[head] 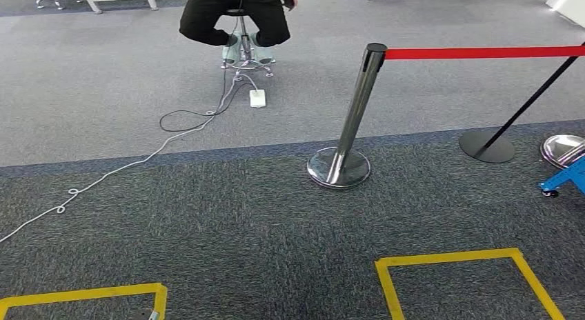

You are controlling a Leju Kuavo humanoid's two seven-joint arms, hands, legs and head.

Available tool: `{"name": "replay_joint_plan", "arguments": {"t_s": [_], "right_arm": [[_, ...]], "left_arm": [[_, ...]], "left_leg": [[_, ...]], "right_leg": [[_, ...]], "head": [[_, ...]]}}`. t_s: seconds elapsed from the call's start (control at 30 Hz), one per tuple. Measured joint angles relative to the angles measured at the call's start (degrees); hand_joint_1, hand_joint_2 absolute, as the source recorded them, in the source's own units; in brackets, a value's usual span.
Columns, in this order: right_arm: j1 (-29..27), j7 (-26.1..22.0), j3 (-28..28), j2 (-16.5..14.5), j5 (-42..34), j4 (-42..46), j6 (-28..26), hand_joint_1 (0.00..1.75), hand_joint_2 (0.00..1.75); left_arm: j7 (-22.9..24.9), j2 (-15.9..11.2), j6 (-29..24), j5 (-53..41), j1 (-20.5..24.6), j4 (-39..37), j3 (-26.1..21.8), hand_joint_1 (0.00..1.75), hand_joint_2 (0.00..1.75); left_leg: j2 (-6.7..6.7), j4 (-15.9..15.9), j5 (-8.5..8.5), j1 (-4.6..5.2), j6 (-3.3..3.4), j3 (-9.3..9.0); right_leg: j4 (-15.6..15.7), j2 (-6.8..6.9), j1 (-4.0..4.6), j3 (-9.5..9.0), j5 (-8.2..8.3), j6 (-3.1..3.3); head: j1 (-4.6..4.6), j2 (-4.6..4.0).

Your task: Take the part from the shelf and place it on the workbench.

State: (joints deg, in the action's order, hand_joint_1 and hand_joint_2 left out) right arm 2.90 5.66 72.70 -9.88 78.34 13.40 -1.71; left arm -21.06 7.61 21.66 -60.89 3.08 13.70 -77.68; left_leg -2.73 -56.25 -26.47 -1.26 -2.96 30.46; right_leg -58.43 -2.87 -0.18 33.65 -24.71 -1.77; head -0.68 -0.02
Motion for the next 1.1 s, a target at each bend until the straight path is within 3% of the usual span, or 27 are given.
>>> {"name": "replay_joint_plan", "arguments": {"t_s": [0.1,0.17,0.27,0.3,0.37,0.4,0.47,0.5,0.57,0.6,0.67,0.73,0.77,0.8,0.83,0.87,0.93,1.0,1.07,1.1], "right_arm": [[0.03,0.00,0.01,0.00,0.01,-0.01,0.11,0.00,0.00],[-0.07,0.01,0.02,0.02,0.07,-0.02,0.49,0.00,0.00],[-0.21,0.12,0.04,0.07,0.18,-0.02,1.04,0.00,0.00],[-0.22,0.20,0.05,0.07,0.17,-0.02,1.05,0.00,0.00],[-0.32,0.32,0.06,0.12,0.19,-0.02,1.06,0.00,0.00],[-0.26,0.34,0.07,0.15,0.19,-0.03,1.08,0.00,0.00],[0.06,0.35,0.07,0.21,0.19,-0.04,1.18,0.00,0.00],[0.18,0.36,0.07,0.23,0.17,-0.04,1.22,0.00,0.00],[0.15,0.46,0.07,0.24,0.13,-0.04,1.26,0.00,0.00],[0.05,0.55,0.08,0.25,0.08,-0.04,1.23,0.00,0.00],[0.03,0.68,0.10,0.26,-0.06,-0.04,1.09,0.00,0.00],[0.21,0.76,0.11,0.26,-0.22,-0.04,0.96,0.00,0.00],[0.25,0.80,0.11,0.26,-0.32,-0.04,0.92,0.00,0.00],[0.21,0.87,0.13,0.26,-0.39,-0.04,0.90,0.00,0.00],[0.14,0.93,0.16,0.26,-0.45,-0.04,0.88,0.00,0.00],[0.08,0.98,0.24,0.26,-0.49,-0.04,0.85,0.00,0.00],[0.15,1.05,0.38,0.25,-0.51,-0.04,0.76,0.00,0.00],[0.27,1.17,0.45,0.25,-0.51,-0.04,0.61,0.00,0.00],[0.05,1.39,0.51,0.25,-0.51,-0.04,0.46,0.00,0.00],[-0.14,1.47,0.56,0.25,-0.51,-0.04,0.40,0.00,0.00]], "left_arm": [[0.60,-0.01,0.14,-0.11,-0.04,-0.01,0.01,0.00,0.00],[2.06,-0.08,1.25,0.15,-0.08,-0.03,-0.02,0.00,0.00],[4.70,-0.20,1.67,2.08,-0.04,-0.07,-0.88,0.00,0.00],[5.40,-0.19,0.95,2.34,-0.02,-0.07,-1.22,0.00,0.00],[6.24,-0.21,0.41,2.38,0.08,-0.07,-1.44,0.00,0.00],[6.62,-0.24,0.29,2.40,0.10,-0.07,-1.52,0.00,0.00],[7.23,-0.29,0.20,2.21,0.07,-0.07,-1.69,0.00,0.00],[7.43,-0.32,-0.07,1.87,0.08,-0.07,-1.77,0.00,0.00],[7.53,-0.27,-1.51,0.74,0.19,-0.07,-1.80,0.00,0.00],[7.46,-0.22,-2.68,0.16,0.29,-0.07,-1.76,0.00,0.00],[7.25,-0.08,-5.00,-0.58,0.37,-0.07,-1.66,0.00,0.00],[7.11,0.05,-6.92,-1.08,0.22,-0.07,-1.51,0.00,0.00],[7.10,0.09,-7.80,-1.39,0.11,-0.07,-1.42,0.00,0.00],[7.09,0.11,-8.60,-1.73,0.03,-0.07,-1.30,0.00,0.00],[7.09,0.13,-9.35,-2.11,-0.02,-0.07,-1.14,0.00,0.00],[7.09,0.13,-9.99,-2.43,-0.01,-0.07,-0.95,0.00,0.00],[7.09,0.18,-11.07,-3.04,0.05,-0.07,-0.56,0.00,0.00],[6.94,0.35,-12.21,-3.55,0.18,-0.07,-0.25,0.00,0.00],[6.50,0.54,-13.53,-4.07,0.38,-0.07,0.21,0.00,0.00],[6.26,0.58,-14.14,-4.32,0.50,-0.07,0.51,0.00,0.00]], "left_leg": [[0.18,-0.07,0.00,0.07,0.16,0.09],[0.93,-0.03,0.08,0.24,0.89,0.15],[4.25,0.20,0.21,0.67,2.60,0.05],[5.23,0.19,0.10,0.81,2.71,-0.05],[6.30,0.17,-0.16,0.83,2.52,-0.44],[6.81,0.10,-0.39,0.96,2.26,-0.69],[7.76,-0.07,-0.80,1.28,1.70,-1.07],[8.26,-0.12,-0.92,1.42,1.46,-1.18],[9.18,-0.08,-1.10,1.31,0.97,-1.32],[8.75,-0.45,-1.56,1.18,0.67,-1.23],[6.40,-4.12,-4.07,0.98,0.18,0.44],[4.07,-11.83,-7.71,0.94,0.17,4.35],[3.57,-15.10,-8.69,0.94,0.24,6.17],[3.29,-16.66,-8.55,0.94,0.33,7.22],[3.06,-16.06,-7.26,0.93,0.45,7.23],[2.66,-13.43,-5.14,0.88,0.55,6.19],[0.16,-5.76,-1.28,0.57,0.64,2.82],[-1.70,-1.28,-0.13,0.38,0.76,0.92],[-0.91,-0.75,-0.16,0.49,1.34,0.81],[-0.33,-0.63,-0.03,0.51,1.76,0.78]], "right_leg": [[0.13,-0.14,-0.05,-0.05,0.10,-0.13],[0.04,-0.05,-0.24,0.13,0.01,-0.63],[-13.44,1.96,-0.43,6.52,-6.41,-1.65],[-16.68,2.34,-0.42,7.95,-7.59,-1.73],[-10.87,3.31,-0.40,4.76,-4.17,-1.58],[-6.71,4.76,-0.27,2.57,-2.56,-1.53],[-1.43,6.58,-0.04,-0.22,-0.92,-0.91],[-0.72,6.63,0.13,-0.46,-0.93,-0.52],[-0.73,5.16,0.20,-0.20,-0.79,0.33],[-0.67,4.51,0.18,-0.11,-0.70,0.67],[-0.51,3.20,0.01,-0.06,-0.47,1.29],[-0.50,1.74,0.00,0.10,-0.38,1.61],[-0.50,0.92,0.01,0.13,-0.36,1.68],[-0.50,0.05,0.01,0.12,-0.34,1.69],[-0.50,-0.79,-0.01,0.07,-0.31,1.64],[-0.51,-1.63,-0.07,0.01,-0.26,1.54],[-0.69,-3.28,-0.14,0.13,-0.16,1.10],[-0.72,-4.71,-0.15,0.58,0.01,0.41],[-0.36,-5.68,-0.28,1.04,0.27,-0.30],[-0.48,-5.01,-0.32,1.20,0.07,-0.54]], "head": [[-0.05,0.00],[-0.19,0.00],[-0.59,0.00],[-0.66,0.00],[-0.68,0.00],[-0.71,0.00],[-0.62,0.00],[-0.54,0.00],[-0.41,0.00],[-0.38,0.00],[-0.25,0.00],[-0.14,0.00],[-0.13,0.00],[-0.13,0.00],[-0.14,0.00],[-0.14,0.00],[-0.05,0.00],[0.06,0.00],[0.07,0.00],[0.04,0.00]]}}
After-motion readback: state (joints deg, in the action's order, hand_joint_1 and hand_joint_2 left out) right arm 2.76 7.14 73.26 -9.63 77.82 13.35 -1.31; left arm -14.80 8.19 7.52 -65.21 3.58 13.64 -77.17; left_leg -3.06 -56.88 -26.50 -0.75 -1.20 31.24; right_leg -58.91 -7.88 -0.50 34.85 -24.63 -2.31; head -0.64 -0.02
